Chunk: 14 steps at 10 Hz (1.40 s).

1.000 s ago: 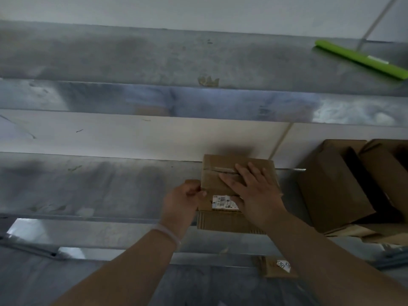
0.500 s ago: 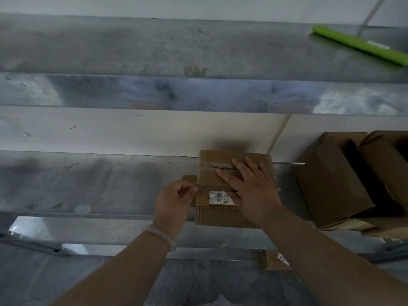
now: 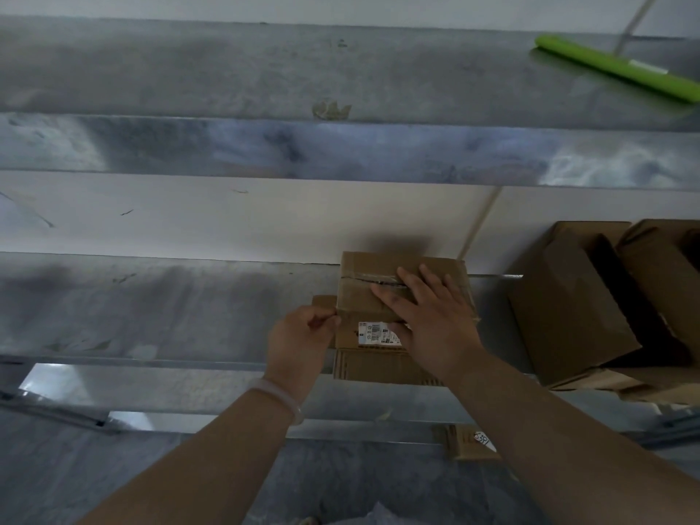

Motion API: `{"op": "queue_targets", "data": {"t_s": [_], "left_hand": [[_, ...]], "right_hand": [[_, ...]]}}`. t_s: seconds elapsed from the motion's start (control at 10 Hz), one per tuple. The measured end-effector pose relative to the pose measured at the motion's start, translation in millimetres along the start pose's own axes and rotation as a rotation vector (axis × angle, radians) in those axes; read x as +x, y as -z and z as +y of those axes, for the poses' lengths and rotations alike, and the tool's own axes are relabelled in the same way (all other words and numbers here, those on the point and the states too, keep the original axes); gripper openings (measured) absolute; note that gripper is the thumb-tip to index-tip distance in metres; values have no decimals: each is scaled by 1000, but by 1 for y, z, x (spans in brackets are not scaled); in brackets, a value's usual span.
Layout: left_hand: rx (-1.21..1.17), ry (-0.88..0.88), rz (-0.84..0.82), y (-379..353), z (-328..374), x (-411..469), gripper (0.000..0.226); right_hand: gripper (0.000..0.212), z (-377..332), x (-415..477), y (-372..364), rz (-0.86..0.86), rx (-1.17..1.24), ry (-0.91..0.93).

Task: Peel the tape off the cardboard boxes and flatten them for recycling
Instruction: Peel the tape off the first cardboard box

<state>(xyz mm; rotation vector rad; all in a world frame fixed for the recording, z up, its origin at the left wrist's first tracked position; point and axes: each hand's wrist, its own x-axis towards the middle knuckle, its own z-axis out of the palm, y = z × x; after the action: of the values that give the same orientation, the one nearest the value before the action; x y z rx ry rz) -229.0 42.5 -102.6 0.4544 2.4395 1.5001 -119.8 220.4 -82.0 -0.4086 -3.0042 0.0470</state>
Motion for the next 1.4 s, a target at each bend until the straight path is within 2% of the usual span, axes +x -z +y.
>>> {"op": "queue_targets", "data": {"t_s": [0.2, 0.5, 0.6, 0.7, 0.8, 1.0, 1.2, 1.3, 1.4], "left_hand": [[26, -117, -46, -7, 12, 1, 33], [93, -202, -117, 9, 8, 10, 17], [1, -125, -228, 17, 5, 19, 14], [-178, 58, -318, 17, 3, 25, 16], [-181, 100, -303, 11, 2, 26, 17], [-95, 36, -339, 10, 5, 23, 24], [-239, 136, -296, 15, 7, 14, 16], [-203, 113, -236, 9, 4, 4, 17], [-140, 64, -90, 6, 5, -1, 15]], "right_hand": [[62, -1, -1, 1, 4, 5, 1], [60, 1, -2, 0, 3, 1, 13], [60, 2, 0, 0, -3, 0, 10], [60, 2, -1, -1, 1, 1, 15], [61, 2, -1, -1, 0, -4, 16], [61, 3, -2, -1, 4, -7, 24], [61, 2, -1, -2, 3, -7, 24], [61, 2, -1, -2, 7, -15, 20], [61, 1, -2, -2, 13, -17, 20]]}}
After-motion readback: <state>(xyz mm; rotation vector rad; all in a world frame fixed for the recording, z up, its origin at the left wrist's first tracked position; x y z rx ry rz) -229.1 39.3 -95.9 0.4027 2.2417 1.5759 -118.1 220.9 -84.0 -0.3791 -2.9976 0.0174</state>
